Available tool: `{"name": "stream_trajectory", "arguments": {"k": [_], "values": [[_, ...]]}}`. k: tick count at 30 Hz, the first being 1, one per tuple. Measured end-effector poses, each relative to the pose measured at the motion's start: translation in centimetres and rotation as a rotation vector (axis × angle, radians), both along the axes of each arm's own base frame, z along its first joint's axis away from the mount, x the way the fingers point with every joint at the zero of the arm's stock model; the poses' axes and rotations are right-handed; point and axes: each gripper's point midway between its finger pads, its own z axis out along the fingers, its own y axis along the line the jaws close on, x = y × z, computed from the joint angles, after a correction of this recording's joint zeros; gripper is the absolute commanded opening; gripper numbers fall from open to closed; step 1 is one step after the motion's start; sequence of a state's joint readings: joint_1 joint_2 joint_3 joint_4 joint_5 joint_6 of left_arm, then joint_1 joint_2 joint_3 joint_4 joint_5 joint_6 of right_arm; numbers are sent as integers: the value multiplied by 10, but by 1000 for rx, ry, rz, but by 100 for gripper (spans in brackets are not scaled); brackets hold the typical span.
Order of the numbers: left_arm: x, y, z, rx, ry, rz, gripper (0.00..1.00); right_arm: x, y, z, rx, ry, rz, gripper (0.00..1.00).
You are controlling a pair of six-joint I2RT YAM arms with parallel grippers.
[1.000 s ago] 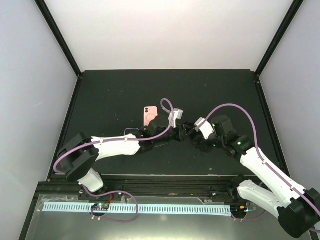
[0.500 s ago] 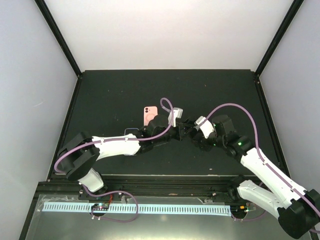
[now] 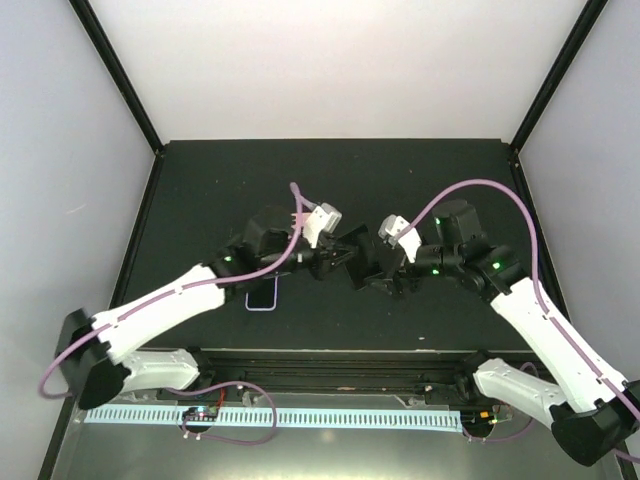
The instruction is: Take the phone out of the phone case
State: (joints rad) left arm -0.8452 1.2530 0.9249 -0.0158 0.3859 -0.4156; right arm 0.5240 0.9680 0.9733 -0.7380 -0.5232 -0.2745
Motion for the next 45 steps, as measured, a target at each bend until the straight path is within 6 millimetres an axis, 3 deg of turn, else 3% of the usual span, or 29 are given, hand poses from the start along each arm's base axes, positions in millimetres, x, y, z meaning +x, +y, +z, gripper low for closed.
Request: {"name": "stream_trajectory", "arguments": {"k": [4, 9, 14, 19, 30, 45], "values": [[-30, 24, 48, -8, -165, -89, 2, -26, 13, 24, 51, 24, 180, 92], [-58, 49, 75, -20, -303, -154, 1, -54, 18, 32, 95, 45, 345, 73], [-54, 64, 70, 12, -314, -169, 2, -67, 20, 33, 110, 44, 440, 59], [-43, 73, 63, 9, -239, -224, 2, -70, 22, 29, 103, 43, 489, 54], [-66, 69, 79, -88, -171, -424, 2, -62, 39, 23, 114, 56, 535, 43], [-63, 63, 78, -99, -127, -459, 1, -77, 44, 16, 110, 39, 647, 17]]}}
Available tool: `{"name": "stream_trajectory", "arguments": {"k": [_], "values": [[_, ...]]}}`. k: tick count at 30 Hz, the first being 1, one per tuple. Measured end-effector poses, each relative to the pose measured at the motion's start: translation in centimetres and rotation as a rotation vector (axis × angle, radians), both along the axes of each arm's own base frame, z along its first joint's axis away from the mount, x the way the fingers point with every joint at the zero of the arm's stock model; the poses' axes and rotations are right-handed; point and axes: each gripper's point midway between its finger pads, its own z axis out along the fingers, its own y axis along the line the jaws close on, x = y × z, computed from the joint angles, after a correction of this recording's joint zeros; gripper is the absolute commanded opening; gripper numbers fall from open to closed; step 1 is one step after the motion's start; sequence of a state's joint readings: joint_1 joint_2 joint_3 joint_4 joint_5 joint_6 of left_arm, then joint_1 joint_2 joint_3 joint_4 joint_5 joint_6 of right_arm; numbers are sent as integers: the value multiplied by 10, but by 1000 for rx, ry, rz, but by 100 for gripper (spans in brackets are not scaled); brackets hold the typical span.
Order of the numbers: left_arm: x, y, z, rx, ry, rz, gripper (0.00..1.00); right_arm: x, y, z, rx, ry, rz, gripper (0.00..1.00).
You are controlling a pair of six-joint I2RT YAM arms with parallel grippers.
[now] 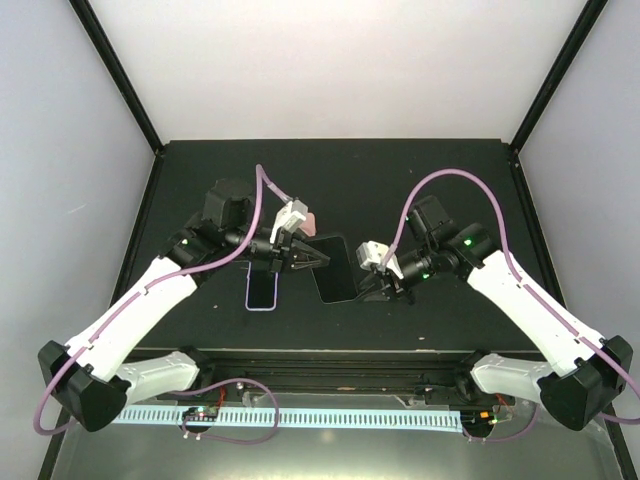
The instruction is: Take the phone out of the phone case
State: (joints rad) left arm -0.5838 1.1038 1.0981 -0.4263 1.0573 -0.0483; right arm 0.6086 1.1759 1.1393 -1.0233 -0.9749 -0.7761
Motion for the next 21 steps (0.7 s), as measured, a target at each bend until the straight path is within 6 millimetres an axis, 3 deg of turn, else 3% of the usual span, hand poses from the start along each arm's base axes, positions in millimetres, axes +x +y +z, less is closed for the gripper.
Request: {"name": "stream_trajectory", "arguments": {"k": [6, 12, 21], "values": [[1, -5, -5, -1, 61, -33, 1, -5, -3, -4, -16, 1, 21, 11], [2, -12, -10, -7, 162, -90, 2, -14, -6, -8, -37, 19, 48, 10], [12, -20, -14, -47, 314, -127, 2, -10, -5, -14, -64, 7, 41, 7]]}}
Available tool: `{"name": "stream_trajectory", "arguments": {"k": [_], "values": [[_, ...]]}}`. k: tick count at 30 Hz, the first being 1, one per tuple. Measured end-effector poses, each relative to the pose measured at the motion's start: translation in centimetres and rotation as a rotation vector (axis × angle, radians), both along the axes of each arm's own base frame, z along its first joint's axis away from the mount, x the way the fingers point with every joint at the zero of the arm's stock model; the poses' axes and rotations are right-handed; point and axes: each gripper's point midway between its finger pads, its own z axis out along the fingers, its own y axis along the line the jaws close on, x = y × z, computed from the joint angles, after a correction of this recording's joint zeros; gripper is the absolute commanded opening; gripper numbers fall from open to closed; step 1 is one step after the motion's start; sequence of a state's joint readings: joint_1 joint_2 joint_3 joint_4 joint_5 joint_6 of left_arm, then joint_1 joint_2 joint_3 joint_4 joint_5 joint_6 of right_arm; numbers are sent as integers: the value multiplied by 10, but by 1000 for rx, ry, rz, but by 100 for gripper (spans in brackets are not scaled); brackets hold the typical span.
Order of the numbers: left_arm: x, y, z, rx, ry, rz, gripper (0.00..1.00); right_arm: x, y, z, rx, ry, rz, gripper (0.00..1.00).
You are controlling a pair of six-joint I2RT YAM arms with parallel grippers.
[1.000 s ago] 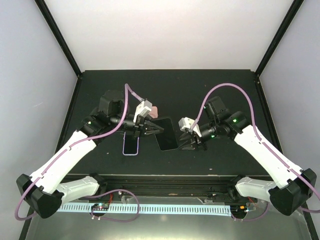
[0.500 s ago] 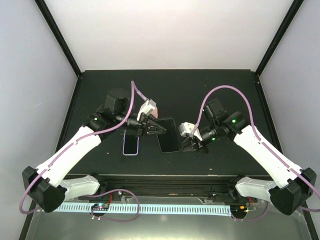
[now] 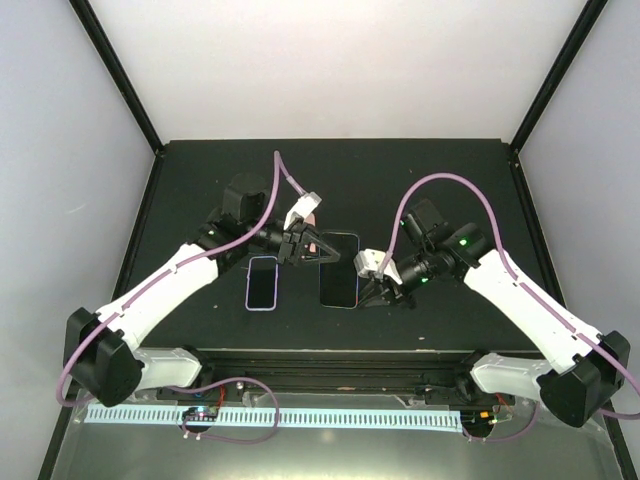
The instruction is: Take the phone out of the phone case
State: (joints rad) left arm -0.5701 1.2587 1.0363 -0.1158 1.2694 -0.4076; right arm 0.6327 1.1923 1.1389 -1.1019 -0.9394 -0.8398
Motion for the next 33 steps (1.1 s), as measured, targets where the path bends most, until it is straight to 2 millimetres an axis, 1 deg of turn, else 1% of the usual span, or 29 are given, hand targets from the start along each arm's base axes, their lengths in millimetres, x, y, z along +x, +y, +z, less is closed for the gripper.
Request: {"name": "stream_trajectory", "arguments": {"k": [5, 11, 15, 18, 19, 22, 24, 27, 30, 33], "values": [[0, 0, 2, -9, 32, 1, 2, 8, 1, -4, -22, -46, -21, 5], [6, 3, 4, -18, 22, 40, 1, 21, 4, -5, -44, -68, -86, 5], [11, 3, 5, -16, 24, 70, 2, 28, 4, -5, -55, -62, -141, 6], [17, 5, 3, -12, 28, 115, 1, 36, 4, -7, -69, -51, -200, 9], [18, 5, 3, -13, 29, 131, 2, 38, 4, -8, -72, -47, -215, 13], [26, 9, 0, -19, 29, 209, 2, 49, 3, -9, -80, -38, -273, 14], [31, 12, -4, -18, 33, 279, 2, 60, 4, -12, -88, -40, -319, 16], [39, 19, -10, -26, 48, 369, 2, 75, 7, -18, -105, -33, -370, 23], [50, 23, -15, -25, 70, 430, 2, 92, 9, -22, -126, -5, -420, 27], [61, 29, -14, -41, 65, 482, 2, 108, 10, -17, -122, 25, -470, 36]]}}
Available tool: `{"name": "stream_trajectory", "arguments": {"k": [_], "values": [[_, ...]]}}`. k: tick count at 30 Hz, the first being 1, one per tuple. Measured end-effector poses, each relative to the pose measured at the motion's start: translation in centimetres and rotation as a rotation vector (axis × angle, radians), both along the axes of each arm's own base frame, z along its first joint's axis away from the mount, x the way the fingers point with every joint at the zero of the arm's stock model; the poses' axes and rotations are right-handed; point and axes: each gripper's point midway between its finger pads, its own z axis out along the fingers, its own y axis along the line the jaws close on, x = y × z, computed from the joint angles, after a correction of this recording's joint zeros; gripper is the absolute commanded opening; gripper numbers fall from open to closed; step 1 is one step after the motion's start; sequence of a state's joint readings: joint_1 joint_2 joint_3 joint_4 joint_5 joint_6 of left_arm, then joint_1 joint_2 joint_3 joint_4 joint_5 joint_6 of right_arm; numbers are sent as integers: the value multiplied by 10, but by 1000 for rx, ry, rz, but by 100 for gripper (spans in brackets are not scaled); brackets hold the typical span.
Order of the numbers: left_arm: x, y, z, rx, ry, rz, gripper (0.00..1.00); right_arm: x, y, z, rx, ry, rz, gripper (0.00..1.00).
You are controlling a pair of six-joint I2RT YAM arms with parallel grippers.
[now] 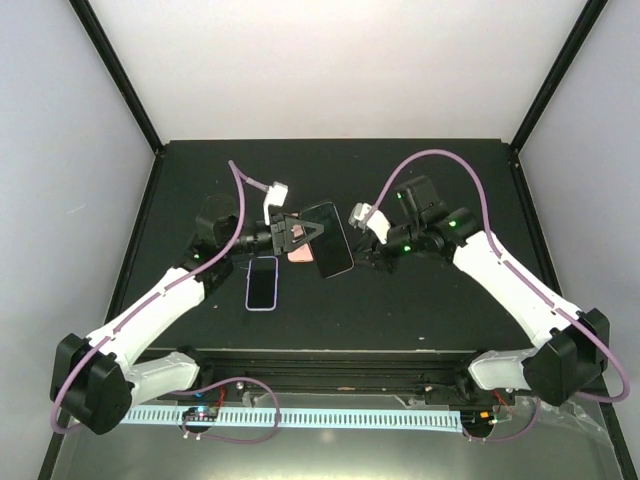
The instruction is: Take the phone out of the phone case
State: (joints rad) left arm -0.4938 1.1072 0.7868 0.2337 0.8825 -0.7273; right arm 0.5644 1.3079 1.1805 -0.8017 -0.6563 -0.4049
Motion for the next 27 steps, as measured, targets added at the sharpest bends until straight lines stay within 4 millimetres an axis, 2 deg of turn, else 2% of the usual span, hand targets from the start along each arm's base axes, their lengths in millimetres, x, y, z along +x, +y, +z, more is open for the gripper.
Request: {"name": "stream_trajectory", "arguments": {"k": [2, 4, 7, 16, 22, 25, 27], "values": [[4, 2, 3, -12, -12, 20, 2, 9, -1, 6, 14, 11, -28, 45], [6, 3, 6, -24, -23, 26, 1, 16, -1, 14, 32, 18, -49, 66], [4, 1, 9, -42, -27, 8, 2, 22, -4, 20, 46, 26, -79, 77], [4, -2, 8, -56, -37, -24, 2, 25, -5, 20, 68, 117, -132, 80], [3, -2, 6, -71, -50, -26, 2, 25, 0, 19, 107, 240, -152, 95], [2, -3, 9, -86, -68, -35, 2, 25, 3, 23, 139, 278, -155, 92], [1, -4, 13, -98, -83, -40, 2, 23, 5, 28, 163, 300, -151, 85]]}}
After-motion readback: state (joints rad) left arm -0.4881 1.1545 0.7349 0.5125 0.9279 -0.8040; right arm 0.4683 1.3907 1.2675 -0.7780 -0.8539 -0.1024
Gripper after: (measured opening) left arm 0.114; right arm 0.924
